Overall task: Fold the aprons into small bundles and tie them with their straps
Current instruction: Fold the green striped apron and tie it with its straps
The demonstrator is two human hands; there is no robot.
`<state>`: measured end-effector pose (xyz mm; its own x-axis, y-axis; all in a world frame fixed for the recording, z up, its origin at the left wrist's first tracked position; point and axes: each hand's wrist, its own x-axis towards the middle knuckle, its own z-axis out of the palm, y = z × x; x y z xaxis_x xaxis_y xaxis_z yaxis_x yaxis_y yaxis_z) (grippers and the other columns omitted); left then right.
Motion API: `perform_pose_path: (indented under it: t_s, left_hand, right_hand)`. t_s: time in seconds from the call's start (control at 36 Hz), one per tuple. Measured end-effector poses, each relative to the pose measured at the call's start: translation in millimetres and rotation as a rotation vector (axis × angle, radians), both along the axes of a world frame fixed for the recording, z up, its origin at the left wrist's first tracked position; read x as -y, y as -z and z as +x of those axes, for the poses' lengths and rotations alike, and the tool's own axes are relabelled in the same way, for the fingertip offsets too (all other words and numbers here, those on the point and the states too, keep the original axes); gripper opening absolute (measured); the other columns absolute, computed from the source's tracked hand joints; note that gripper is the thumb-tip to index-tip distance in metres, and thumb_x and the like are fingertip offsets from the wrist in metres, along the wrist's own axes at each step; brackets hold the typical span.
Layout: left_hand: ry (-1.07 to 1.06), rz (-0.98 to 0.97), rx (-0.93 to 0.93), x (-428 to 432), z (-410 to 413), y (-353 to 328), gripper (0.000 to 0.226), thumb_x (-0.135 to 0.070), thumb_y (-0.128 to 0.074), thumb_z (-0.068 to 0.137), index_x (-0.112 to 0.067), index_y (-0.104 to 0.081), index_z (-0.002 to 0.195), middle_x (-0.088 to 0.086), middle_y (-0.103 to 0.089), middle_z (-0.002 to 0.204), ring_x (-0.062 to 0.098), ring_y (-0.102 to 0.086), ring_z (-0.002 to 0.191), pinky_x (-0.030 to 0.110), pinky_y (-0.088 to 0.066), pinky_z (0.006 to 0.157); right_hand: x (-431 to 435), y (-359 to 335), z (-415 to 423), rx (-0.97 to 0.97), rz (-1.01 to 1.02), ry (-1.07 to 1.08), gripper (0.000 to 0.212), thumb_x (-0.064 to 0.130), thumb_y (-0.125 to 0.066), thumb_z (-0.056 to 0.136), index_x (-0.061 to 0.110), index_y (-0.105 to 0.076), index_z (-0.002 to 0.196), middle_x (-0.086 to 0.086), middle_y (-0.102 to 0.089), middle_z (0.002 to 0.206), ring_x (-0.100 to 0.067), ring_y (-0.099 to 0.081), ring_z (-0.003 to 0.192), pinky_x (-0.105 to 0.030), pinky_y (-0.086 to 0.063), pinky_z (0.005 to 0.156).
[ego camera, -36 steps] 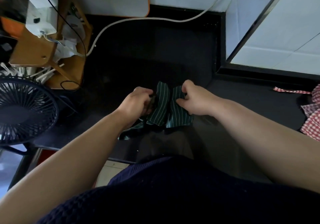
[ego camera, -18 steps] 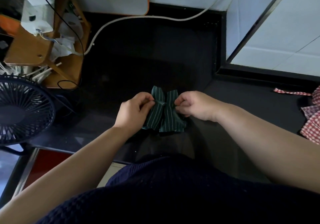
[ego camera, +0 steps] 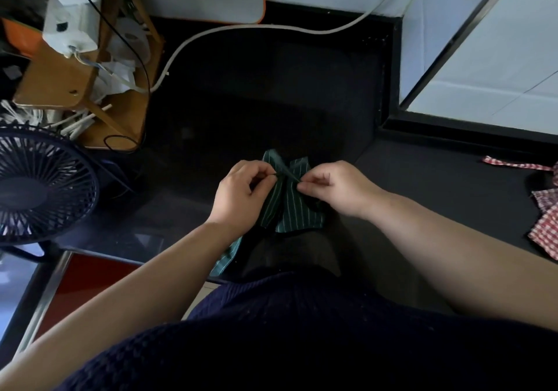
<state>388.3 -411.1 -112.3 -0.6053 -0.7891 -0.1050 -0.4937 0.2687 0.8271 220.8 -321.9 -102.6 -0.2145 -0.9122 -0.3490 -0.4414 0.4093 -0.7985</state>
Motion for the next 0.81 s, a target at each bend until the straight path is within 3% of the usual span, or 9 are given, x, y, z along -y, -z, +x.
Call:
perform_pose_path:
  t_s: [0.14,0.25,0.39,0.47,0.58,0.69,0.81]
  left_hand:
    - [-0.035,0.032,-0.072,-2.2,-2.4,0.1,0.025,-0.011,-0.06,0.092,-0.035,-0.06,0.086,-0.019,-0.056,0.095,-0.012,-0.052,0.088,0.004,-0.041,0.072]
    - [0.063,-0.039,-0.048,-0.9,-2.1,-1.8,0.027,-0.006,-0.062,0.089,-0.033,-0.061,0.088,-0.022,-0.057,0.093,0.006,-0.054,0.097,0.01,-0.043,0.079]
    - [0.168,-0.006,-0.041,4.1,-1.6,-2.8,0.02,-0.011,-0.064,0.091,-0.03,-0.069,0.093,-0.017,-0.06,0.09,-0.008,-0.056,0.086,0.005,-0.042,0.075]
    - [0.173,0.024,-0.041,8.1,-1.4,-2.0,0.019,-0.012,-0.065,0.09,-0.029,-0.072,0.095,-0.016,-0.062,0.091,-0.01,-0.057,0.086,0.004,-0.043,0.076]
    - [0.202,-0.037,-0.058,9.3,-0.2,-0.4,0.021,-0.007,-0.067,0.088,-0.014,-0.074,0.107,-0.018,-0.06,0.092,-0.015,-0.057,0.088,0.002,-0.042,0.077]
    - [0.218,-0.121,-0.112,6.9,2.5,6.4,0.026,-0.001,-0.067,0.085,-0.006,-0.071,0.111,-0.017,-0.058,0.091,-0.015,-0.056,0.087,0.002,-0.041,0.078]
    - [0.244,-0.203,-0.084,4.7,3.6,14.1,0.04,-0.01,-0.076,0.077,-0.006,-0.068,0.116,-0.017,-0.055,0.092,-0.014,-0.052,0.09,0.002,-0.041,0.079]
  right_hand:
    - [1.2,2.7,13.6,0.053,-0.003,-0.052,0.009,0.026,-0.059,0.094,0.024,-0.064,0.086,0.017,-0.057,0.072,0.016,-0.052,0.061,-0.004,-0.039,0.061]
    - [1.7,6.5,18.4,0.065,0.009,0.022,0.019,0.03,-0.056,0.096,0.028,-0.057,0.077,0.011,-0.052,0.068,0.001,-0.051,0.06,-0.012,-0.036,0.057]
    - [5.2,6.3,16.6,0.098,0.044,0.033,0.022,0.031,-0.056,0.095,0.026,-0.057,0.074,-0.002,-0.054,0.073,-0.015,-0.05,0.066,-0.03,-0.039,0.062]
    - [6.5,4.3,14.8,0.102,0.062,0.029,0.024,0.031,-0.056,0.095,0.024,-0.055,0.072,0.0,-0.051,0.07,-0.014,-0.047,0.064,-0.027,-0.038,0.06]
    - [7.3,5.7,14.3,0.16,0.066,0.077,0.019,0.029,-0.056,0.095,0.022,-0.06,0.077,-0.003,-0.058,0.078,-0.016,-0.054,0.072,-0.029,-0.042,0.067]
    - [7.5,6.3,14.3,0.287,0.045,0.114,0.013,0.025,-0.053,0.097,0.023,-0.066,0.094,0.008,-0.067,0.093,-0.006,-0.062,0.092,-0.018,-0.047,0.081]
    - [10.7,3.9,13.9,0.286,0.082,0.109,0.019,0.026,-0.05,0.099,0.021,-0.066,0.109,0.013,-0.064,0.099,0.003,-0.058,0.09,-0.006,-0.042,0.072]
